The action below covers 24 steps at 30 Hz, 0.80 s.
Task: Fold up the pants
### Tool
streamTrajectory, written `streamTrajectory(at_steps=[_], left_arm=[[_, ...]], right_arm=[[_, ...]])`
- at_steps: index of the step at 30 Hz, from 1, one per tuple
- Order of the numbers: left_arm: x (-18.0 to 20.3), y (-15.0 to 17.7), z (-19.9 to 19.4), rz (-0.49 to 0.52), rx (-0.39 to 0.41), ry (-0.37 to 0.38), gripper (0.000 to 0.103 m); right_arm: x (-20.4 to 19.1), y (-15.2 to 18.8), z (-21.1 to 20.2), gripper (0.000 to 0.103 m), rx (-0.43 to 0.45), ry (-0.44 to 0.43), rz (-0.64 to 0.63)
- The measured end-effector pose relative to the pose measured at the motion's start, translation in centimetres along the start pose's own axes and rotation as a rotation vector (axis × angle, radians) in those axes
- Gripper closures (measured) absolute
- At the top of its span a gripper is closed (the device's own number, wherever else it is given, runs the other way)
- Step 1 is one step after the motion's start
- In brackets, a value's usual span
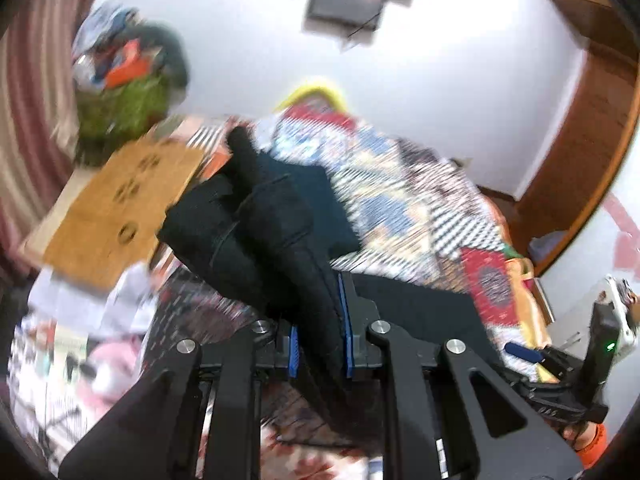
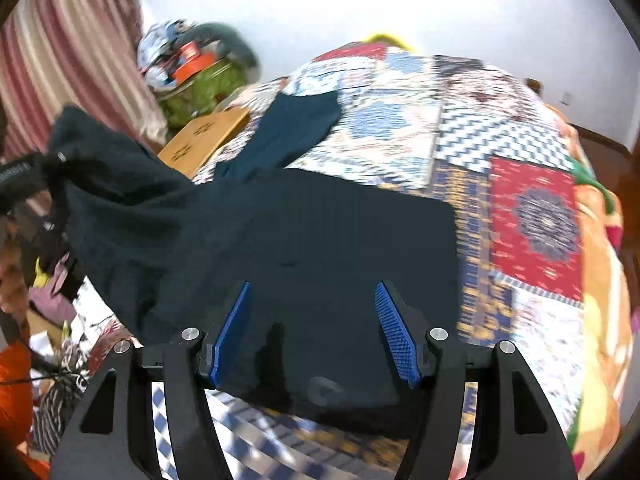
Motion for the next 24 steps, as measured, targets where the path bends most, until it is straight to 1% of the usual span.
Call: streamTrajectory(at_steps=[3, 6, 8, 9, 10, 11, 13, 15, 16, 19, 21, 24], left_arm=[[3.5, -1.1, 0.1, 0.062, 0.033, 0.043, 0.087], [6.7, -1.3, -0.1, 0.13, 0.041, 0.092, 0.087], [9.2, -0.9, 0.3, 0.179, 0.032, 0.128, 0.087], [10.5, -0.5, 0.5, 0.204, 0.025, 0.146, 0.087], [11.7, -0.2, 1.0, 0.228, 0.015, 0.162, 0.087], [13.2, 0.4, 1.6, 0.257, -0.001, 0.186, 0.087], [15.0, 1.4, 2.4, 0.29, -0.032, 0.221, 0.087], [16.9, 3.1, 4.0, 0.324, -0.103, 0.275, 0.087], [17.8, 4.4, 5.2, 0.346, -0.157, 0.305, 0.087], [19.4, 8.0, 7.6, 0.394, -0.293, 0.345, 0.087], [20.1, 10.4, 8.7, 0.441, -0.355, 0.34, 0.086], [21.1, 12.7, 9.3, 0.494, -0.401, 0.318, 0.084]], right_arm=[[2.3, 1.5, -0.7, 0.043, -0.006, 0.046, 0.046], [4.4, 3.3, 0.0, 0.043, -0.056, 0.071, 0.089], [5.2, 4.6, 1.5, 0.044, -0.119, 0.061, 0.106], [5.4, 5.1, 1.9, 0.044, -0.125, 0.042, 0.118], [5.8, 5.4, 1.9, 0.044, -0.106, 0.023, 0.138], [6.0, 5.3, 1.8, 0.044, -0.106, 0.007, 0.151], [6.3, 5.0, 1.3, 0.044, -0.095, 0.001, 0.168], [6.5, 4.8, 0.6, 0.044, -0.073, 0.027, 0.167], [6.6, 4.8, 0.2, 0.044, -0.068, 0.035, 0.166], [6.9, 5.3, -0.8, 0.044, -0.068, 0.057, 0.159], [7.1, 5.8, -1.5, 0.044, -0.072, 0.075, 0.158], [7.6, 6.7, -2.6, 0.044, -0.067, 0.087, 0.171]])
Point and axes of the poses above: each gripper's, at about its wrist camera, not at the fingertips, and z roughly the way its jaws point, x to its right, y to its underside, the point moved 1 cm from there along z, roughly the way its jaws point, and after that the axes turned 5 degrees about -z, right-handed, at the moved point
